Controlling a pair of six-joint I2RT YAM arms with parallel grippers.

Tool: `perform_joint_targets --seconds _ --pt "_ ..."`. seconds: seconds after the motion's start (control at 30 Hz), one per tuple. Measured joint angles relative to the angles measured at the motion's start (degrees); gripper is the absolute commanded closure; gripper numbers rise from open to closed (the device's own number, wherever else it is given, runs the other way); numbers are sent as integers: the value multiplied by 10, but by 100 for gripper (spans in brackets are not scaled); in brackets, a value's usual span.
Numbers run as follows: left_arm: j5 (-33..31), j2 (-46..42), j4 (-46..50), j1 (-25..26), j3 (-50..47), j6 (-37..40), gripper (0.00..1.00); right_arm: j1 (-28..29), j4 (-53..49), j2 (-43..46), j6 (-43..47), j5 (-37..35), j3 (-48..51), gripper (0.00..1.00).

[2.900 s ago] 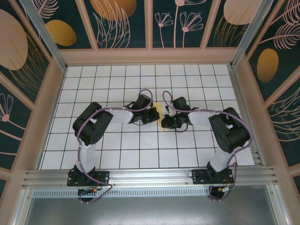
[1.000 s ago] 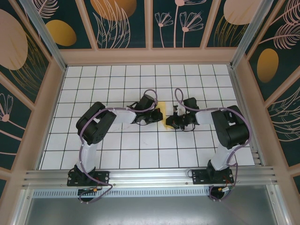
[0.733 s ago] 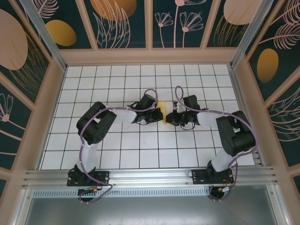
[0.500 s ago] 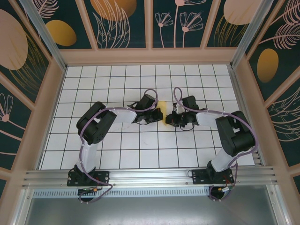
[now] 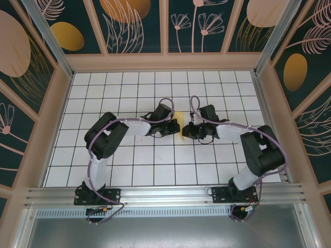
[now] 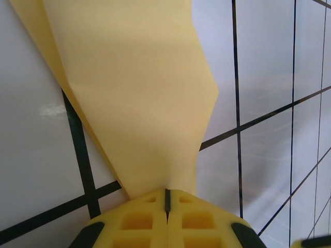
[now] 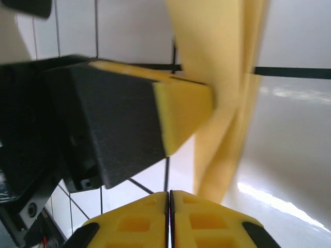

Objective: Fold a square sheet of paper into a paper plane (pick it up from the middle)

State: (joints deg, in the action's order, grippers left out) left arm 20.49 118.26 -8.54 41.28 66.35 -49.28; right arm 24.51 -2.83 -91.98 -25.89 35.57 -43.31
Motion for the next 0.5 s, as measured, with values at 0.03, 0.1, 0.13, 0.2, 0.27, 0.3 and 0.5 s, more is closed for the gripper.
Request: perform_joint_targets --seconds 0.03,0.1,0.13,0.2,0.27,0.3,0.5 --pt "0 0 0 0 0 0 95 4 0 -8 1 3 -5 93" --pt "0 0 0 0 0 0 95 9 0 -23 1 5 -11 94" --pt "0 0 0 0 0 0 95 10 0 -31 1 5 -13 94" --pt "0 0 0 0 0 0 95 11 -2 -42 1 4 -14 94" --pt "0 0 0 0 0 0 95 11 -7 -51 1 -2 -14 95" --pt "0 0 0 0 0 0 95 11 -7 -53 1 -4 -14 95" --pt "0 0 0 0 0 0 95 11 -12 -56 1 -16 -13 95"
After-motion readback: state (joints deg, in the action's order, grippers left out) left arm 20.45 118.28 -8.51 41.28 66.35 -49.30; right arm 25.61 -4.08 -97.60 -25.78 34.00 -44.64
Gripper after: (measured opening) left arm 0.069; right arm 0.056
